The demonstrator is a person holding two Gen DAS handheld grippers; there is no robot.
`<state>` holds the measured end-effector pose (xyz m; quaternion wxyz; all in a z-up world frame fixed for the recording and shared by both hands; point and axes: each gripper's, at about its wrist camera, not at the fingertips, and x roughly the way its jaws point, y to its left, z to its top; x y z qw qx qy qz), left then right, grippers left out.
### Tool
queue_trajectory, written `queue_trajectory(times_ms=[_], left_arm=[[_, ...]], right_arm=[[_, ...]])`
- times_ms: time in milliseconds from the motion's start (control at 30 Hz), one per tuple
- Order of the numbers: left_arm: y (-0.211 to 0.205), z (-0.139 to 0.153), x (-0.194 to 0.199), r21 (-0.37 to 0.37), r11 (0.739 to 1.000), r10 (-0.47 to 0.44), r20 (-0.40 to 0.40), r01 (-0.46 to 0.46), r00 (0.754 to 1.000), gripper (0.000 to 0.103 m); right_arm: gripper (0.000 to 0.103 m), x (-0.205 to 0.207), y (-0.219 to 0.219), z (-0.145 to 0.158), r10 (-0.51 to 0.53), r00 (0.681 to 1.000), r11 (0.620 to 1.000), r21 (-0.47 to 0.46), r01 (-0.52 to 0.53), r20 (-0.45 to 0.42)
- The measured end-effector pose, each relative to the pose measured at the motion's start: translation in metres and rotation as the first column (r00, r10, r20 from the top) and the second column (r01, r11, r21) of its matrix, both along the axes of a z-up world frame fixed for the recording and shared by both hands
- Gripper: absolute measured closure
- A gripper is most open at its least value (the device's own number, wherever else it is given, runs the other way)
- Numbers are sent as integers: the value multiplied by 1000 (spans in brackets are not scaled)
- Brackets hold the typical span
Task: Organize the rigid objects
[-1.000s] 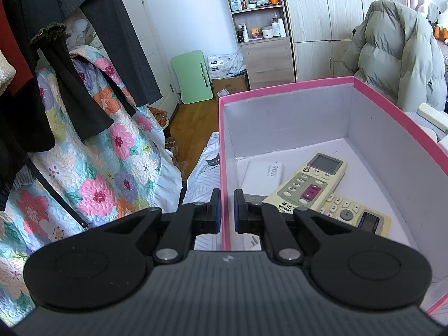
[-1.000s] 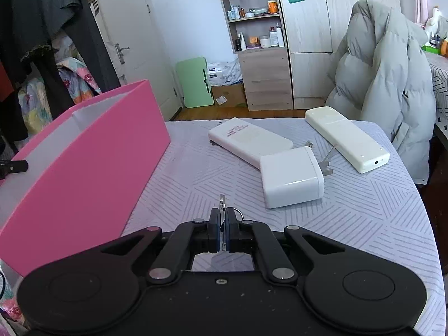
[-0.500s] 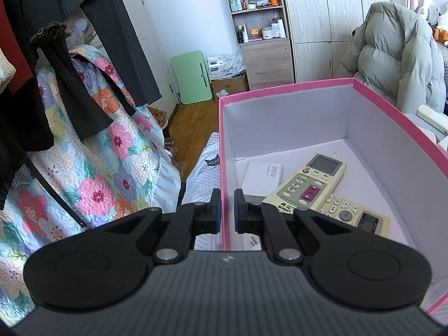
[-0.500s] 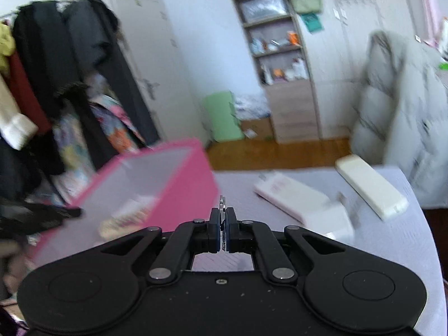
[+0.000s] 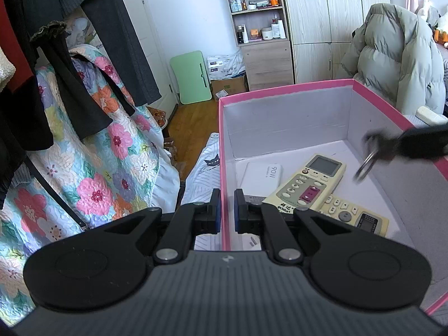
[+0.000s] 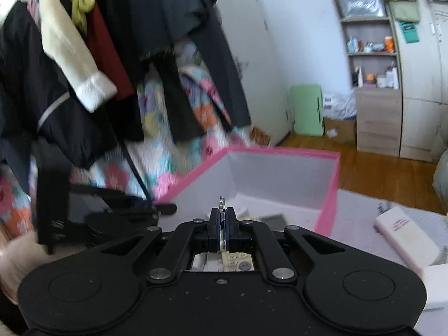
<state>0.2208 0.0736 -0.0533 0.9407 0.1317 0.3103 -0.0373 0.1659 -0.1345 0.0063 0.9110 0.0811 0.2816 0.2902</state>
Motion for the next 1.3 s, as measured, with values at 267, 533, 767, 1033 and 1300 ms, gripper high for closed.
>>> queue_trajectory(times_ms=[267,533,767,1033,1300], left_arm=[[-2,-2,2,-18,1000,-8,1,8,1000,96],[-1,-2,1,-34,999,-11,2,11,1000,95],[0,-3,0,-30,999,-10,5,10,1000,95],[1,-1,-1,-22,1000,-9,6,9,1000,95],[0,-1,-1,-15,1000,-9,6,9,1000,95]], right_arm=[[93,6,18,-11,22,998,999,-27,-24,-55],[85,-23,-30,9,-137,991,990,31,137,-8],[77,-49,-93,-5,-349,935,937,-35,348,-54],[56,-56,-147,-45,-531,834,847,-131,515,-153],[30,-32,-156,-66,-578,813,800,-238,550,-64]])
